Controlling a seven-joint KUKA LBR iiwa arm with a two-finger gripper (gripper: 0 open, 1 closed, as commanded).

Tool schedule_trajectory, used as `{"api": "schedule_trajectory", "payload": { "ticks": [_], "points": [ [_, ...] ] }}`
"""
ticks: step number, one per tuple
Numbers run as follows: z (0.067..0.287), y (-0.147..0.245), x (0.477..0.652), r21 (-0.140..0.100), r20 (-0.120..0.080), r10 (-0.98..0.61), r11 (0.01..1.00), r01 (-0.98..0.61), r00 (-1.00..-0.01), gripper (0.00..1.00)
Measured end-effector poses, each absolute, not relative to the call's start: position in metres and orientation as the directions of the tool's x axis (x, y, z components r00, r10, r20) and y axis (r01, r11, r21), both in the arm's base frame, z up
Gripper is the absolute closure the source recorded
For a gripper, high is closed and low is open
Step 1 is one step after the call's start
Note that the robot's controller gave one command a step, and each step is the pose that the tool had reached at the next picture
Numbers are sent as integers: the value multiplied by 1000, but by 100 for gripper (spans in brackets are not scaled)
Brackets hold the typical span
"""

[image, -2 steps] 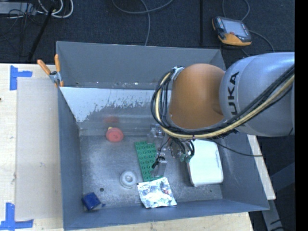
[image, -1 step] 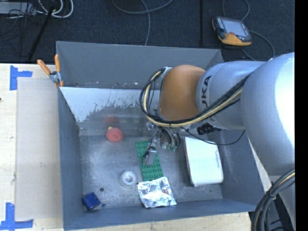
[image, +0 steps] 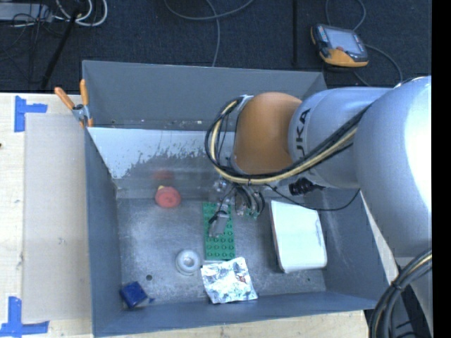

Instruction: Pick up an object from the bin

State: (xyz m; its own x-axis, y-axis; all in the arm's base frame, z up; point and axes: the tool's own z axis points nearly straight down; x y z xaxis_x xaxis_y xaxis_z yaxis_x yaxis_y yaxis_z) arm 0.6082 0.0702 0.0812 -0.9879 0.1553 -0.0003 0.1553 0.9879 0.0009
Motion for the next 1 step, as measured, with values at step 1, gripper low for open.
{"api": "schedule_trajectory", "payload": {
  "ticks": [1],
  "points": [
    [179,69,572,2,-6,143,990,143,-990,100]
  ]
}}
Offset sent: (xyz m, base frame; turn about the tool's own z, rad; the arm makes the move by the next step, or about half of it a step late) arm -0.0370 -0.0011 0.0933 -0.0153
